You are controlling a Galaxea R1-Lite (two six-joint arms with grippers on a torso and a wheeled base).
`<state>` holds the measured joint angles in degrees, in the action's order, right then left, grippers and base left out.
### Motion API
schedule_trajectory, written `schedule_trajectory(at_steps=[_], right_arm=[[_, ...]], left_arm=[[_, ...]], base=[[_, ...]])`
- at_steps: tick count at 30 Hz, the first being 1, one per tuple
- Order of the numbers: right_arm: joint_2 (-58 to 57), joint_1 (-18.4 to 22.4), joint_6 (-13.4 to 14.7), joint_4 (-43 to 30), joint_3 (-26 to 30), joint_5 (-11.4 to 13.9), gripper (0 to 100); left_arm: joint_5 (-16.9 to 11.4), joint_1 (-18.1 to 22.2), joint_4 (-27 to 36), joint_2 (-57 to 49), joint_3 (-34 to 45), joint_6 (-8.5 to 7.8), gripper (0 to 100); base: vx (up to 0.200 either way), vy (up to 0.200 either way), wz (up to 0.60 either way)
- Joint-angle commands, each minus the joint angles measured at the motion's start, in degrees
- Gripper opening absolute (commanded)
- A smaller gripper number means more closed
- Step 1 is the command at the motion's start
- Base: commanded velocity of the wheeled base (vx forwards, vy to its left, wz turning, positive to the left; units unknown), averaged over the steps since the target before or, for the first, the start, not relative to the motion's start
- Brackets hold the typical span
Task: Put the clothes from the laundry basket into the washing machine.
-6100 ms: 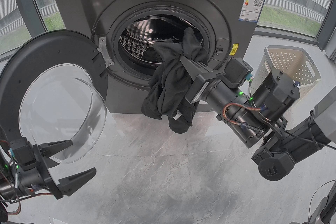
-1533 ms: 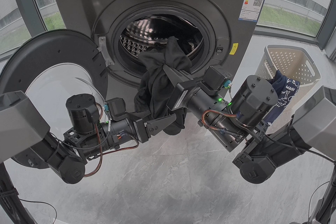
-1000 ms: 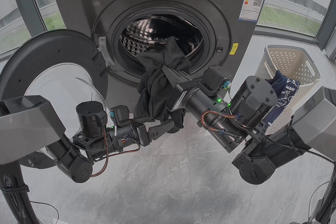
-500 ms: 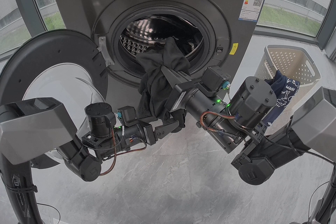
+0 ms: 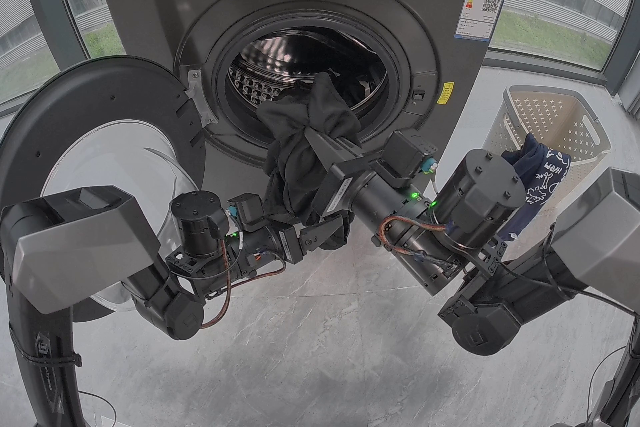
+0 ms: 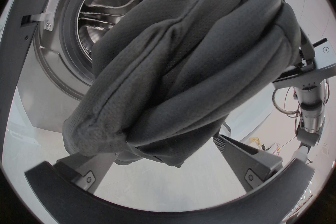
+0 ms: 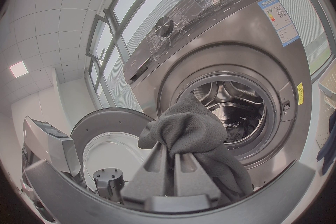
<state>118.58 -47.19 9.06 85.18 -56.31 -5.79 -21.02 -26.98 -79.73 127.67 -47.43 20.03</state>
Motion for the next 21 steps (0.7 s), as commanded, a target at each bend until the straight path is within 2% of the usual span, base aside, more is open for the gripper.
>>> schedule_trajectory(at_steps=[1, 13, 19, 21], right_arm=[[0.1, -0.1, 0.0, 0.0, 0.1, 0.0, 0], [0.2, -0.1, 0.0, 0.0, 0.1, 0.0, 0], [0.5, -0.1, 0.0, 0.0, 0.1, 0.0, 0], [0.9, -0.1, 0.0, 0.0, 0.0, 0.0, 0]], left_arm=[[1.1, 0.0, -0.3, 2.7, -1.4, 0.01, 100], [1.2, -0.1, -0.1, 0.4, -2.2, 0.10, 100], [1.4, -0.7, 0.8, -5.5, 0.1, 1.77, 100], [1.4, -1.2, 0.8, -6.9, 1.6, 1.86, 100]], base=[[0.000, 0.000, 0.00], [0.000, 0.000, 0.00], [0.000, 0.000, 0.00], [0.000, 0.000, 0.00]])
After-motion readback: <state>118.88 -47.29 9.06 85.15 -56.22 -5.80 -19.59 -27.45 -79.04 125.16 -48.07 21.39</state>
